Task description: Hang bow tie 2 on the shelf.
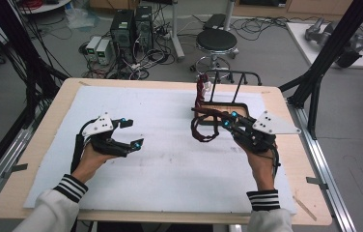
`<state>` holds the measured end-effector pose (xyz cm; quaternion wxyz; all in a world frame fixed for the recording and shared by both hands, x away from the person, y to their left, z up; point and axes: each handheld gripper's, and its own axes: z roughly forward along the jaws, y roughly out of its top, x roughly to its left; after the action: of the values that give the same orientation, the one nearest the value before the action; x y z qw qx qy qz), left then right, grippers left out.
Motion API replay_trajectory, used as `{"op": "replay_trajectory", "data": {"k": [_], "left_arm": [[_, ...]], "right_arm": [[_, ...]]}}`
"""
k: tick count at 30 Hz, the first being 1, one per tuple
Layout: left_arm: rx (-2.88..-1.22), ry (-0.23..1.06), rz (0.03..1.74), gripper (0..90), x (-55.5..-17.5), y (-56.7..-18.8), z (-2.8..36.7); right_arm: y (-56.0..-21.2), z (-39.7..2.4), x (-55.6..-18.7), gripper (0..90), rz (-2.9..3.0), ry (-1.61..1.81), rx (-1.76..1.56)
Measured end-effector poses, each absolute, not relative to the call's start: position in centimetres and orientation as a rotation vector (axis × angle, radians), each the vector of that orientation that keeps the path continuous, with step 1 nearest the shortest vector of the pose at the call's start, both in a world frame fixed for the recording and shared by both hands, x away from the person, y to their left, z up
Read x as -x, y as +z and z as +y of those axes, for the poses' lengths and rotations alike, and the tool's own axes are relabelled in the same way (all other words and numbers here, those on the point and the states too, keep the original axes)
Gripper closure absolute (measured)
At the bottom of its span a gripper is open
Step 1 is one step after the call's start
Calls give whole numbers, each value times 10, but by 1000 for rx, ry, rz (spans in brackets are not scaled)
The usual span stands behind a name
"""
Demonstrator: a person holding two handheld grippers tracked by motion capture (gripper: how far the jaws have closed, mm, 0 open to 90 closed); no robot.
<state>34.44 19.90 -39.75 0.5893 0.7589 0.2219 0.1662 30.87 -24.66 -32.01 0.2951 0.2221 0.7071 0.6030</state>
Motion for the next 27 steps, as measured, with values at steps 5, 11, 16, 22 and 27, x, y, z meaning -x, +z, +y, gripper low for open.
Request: {"op": "replay_trajectory", "data": {"k": [5, 11, 16, 22, 27], "left_arm": [[-1751, 426, 554, 161, -334, -406, 215], [-1735, 453, 601, 161, -323, -416, 230], [-1683, 490, 642, 161, -315, -421, 246], [-1646, 521, 676, 161, -306, -427, 260], [-1651, 541, 685, 161, -300, -430, 268]], "right_arm": [[-312, -251, -312, 836, 1806, 1604, -614], [-309, -252, -313, 837, 1724, 1580, -622], [-305, -257, -317, 836, 1667, 1575, -679], [-297, -263, -325, 836, 1593, 1573, -714], [-293, -265, -335, 836, 1554, 1539, -741]]}}
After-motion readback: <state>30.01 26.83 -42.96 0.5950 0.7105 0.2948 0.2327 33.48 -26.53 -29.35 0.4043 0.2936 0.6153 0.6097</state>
